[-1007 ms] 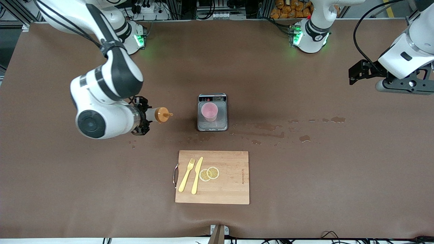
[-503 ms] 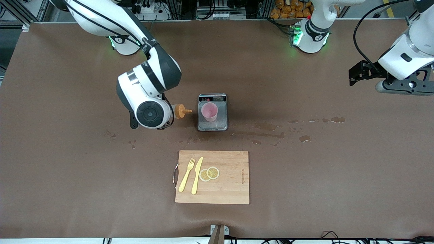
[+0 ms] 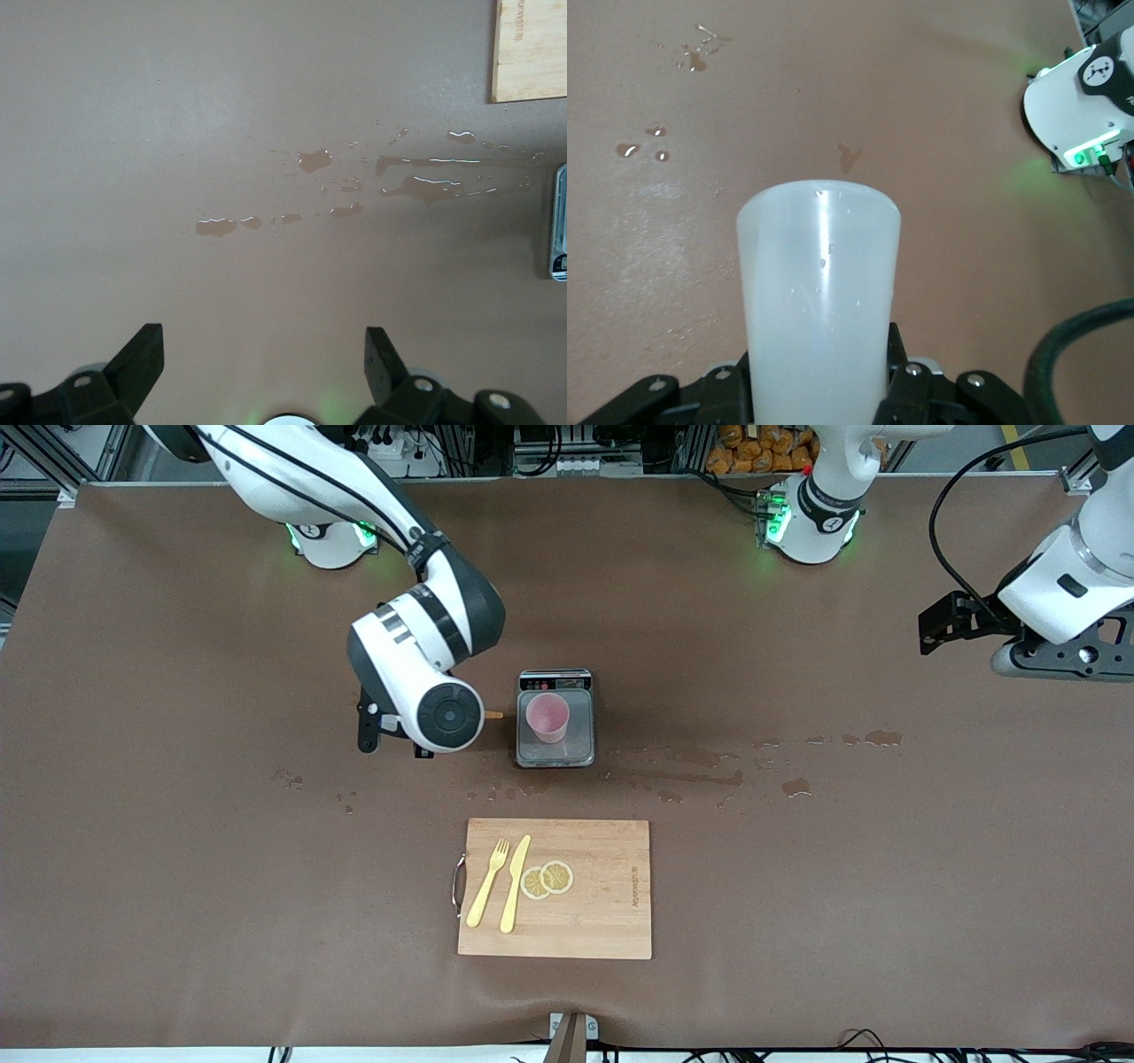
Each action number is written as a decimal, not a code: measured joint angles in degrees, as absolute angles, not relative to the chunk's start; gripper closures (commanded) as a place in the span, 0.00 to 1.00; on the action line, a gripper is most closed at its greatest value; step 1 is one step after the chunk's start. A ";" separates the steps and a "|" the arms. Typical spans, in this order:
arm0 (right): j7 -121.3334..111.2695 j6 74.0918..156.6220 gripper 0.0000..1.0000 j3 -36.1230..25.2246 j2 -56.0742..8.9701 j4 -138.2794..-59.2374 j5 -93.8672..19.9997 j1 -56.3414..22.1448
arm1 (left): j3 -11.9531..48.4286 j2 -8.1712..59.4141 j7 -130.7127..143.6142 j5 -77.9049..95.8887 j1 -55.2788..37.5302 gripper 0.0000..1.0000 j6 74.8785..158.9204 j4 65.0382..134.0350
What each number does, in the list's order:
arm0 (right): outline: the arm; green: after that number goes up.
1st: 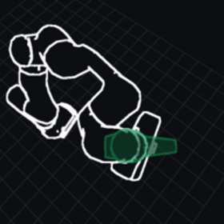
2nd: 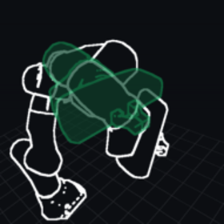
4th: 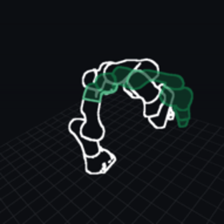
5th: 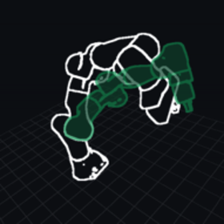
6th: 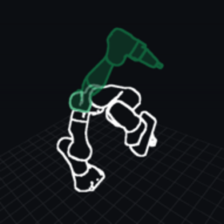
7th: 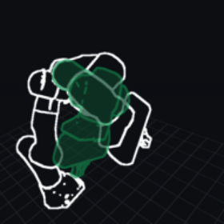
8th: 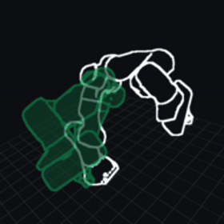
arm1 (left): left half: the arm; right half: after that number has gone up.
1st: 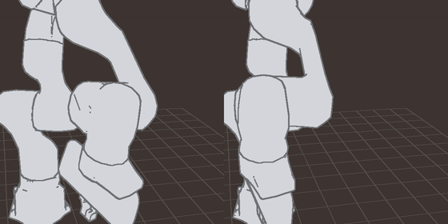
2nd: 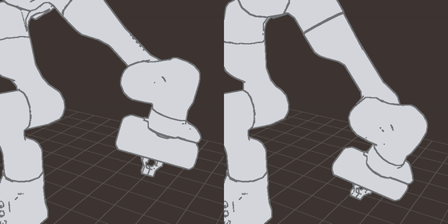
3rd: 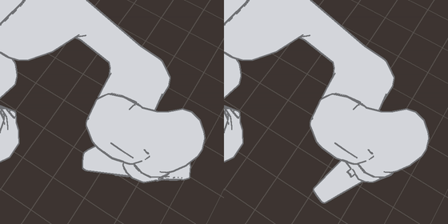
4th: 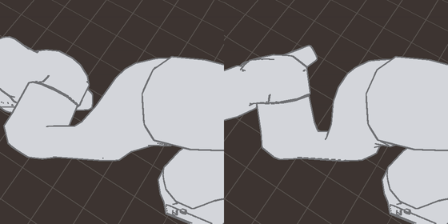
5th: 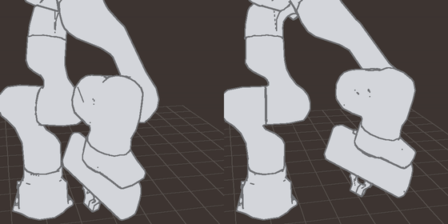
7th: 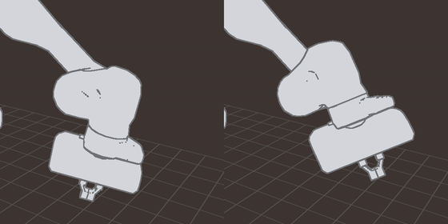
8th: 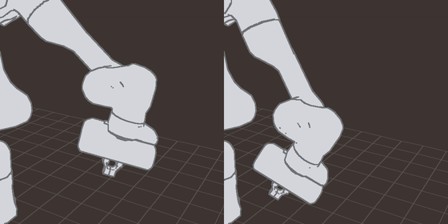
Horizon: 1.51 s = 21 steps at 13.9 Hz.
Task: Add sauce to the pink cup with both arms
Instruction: 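Tilt the bottle nozzle down into the pink cup with the right gripper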
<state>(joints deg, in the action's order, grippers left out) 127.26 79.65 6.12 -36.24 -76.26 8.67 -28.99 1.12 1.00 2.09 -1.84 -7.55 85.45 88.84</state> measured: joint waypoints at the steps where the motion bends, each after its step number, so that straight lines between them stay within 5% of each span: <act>1: 128.42 78.82 0.49 6.11 -36.63 -76.26 9.03 -29.63 | 1.14 1.09 2.09 -1.83 -7.61 0.00 85.50 88.59; 8: 131.41 72.67 0.49 6.11 -36.82 -76.21 11.54 -31.44 | 1.15 1.93 2.09 -1.83 -7.59 0.00 85.51 88.23; 13: 132.14 72.46 0.63 6.11 -37.26 -76.21 11.68 -32.15 | 1.12 1.93 2.09 -1.83 -7.54 0.00 85.51 88.13; 21: 133.46 72.73 0.54 5.66 -38.87 -76.10 11.71 -32.34 | 1.11 2.19 2.09 -1.83 -7.50 0.00 85.54 88.11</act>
